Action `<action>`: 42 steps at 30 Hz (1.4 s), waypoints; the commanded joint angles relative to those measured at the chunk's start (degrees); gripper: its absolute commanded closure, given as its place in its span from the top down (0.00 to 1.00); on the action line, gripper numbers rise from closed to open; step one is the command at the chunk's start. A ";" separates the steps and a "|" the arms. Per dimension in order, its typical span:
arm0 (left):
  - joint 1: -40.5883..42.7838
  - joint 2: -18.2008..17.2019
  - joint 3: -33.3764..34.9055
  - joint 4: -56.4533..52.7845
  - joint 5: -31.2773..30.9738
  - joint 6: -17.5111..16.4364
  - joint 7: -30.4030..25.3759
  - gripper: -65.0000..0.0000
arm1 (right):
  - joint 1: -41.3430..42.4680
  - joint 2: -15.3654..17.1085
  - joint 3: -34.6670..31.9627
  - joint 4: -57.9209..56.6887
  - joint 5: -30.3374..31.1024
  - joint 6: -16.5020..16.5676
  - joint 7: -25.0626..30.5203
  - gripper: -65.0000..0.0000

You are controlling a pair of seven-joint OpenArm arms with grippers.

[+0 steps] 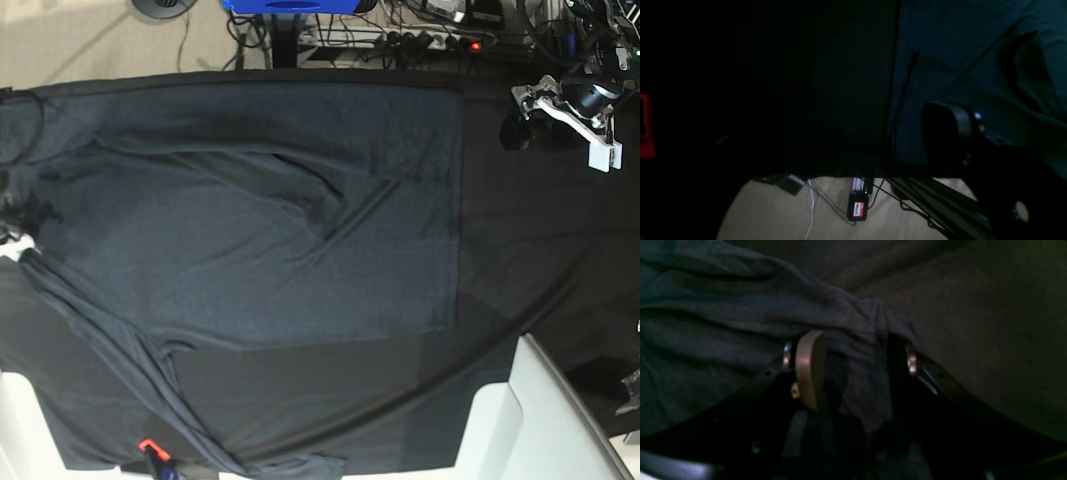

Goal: Fold the T-shirt properly
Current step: 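Grasp the shirt's side edge with the right gripper and hold it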

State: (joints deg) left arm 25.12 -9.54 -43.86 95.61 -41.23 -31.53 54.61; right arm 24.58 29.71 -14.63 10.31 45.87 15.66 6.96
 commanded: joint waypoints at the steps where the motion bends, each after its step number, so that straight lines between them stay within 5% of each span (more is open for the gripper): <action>1: 0.24 -0.61 -0.50 0.96 -1.10 -0.16 -1.03 0.96 | 1.14 0.83 0.08 0.02 0.07 -0.23 0.12 0.43; 5: 0.24 -0.61 -0.41 1.05 -1.10 -0.16 -1.03 0.96 | -0.01 0.57 0.00 0.02 0.07 -0.23 0.12 0.36; 9: 0.33 -0.61 -0.41 1.31 -1.10 -0.16 -1.03 0.96 | -0.36 0.75 0.44 0.46 0.07 -0.23 0.12 0.00; 20: 0.33 -0.61 -0.06 1.40 -1.10 -0.16 -1.03 0.96 | -5.11 2.51 0.87 8.46 0.42 -0.23 0.12 0.00; 27: 0.06 -0.61 0.03 1.40 -1.10 -0.08 -0.94 0.96 | -16.01 2.51 13.01 22.62 0.16 -0.14 -0.68 0.00; 42: -0.11 -0.70 0.03 1.40 -1.10 0.01 -0.85 0.96 | -32.18 0.22 35.42 50.75 0.07 -0.14 -24.24 0.00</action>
State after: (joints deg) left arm 24.93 -9.54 -43.51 95.88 -41.43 -31.51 54.65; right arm -8.27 28.47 20.36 60.23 45.41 15.20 -18.35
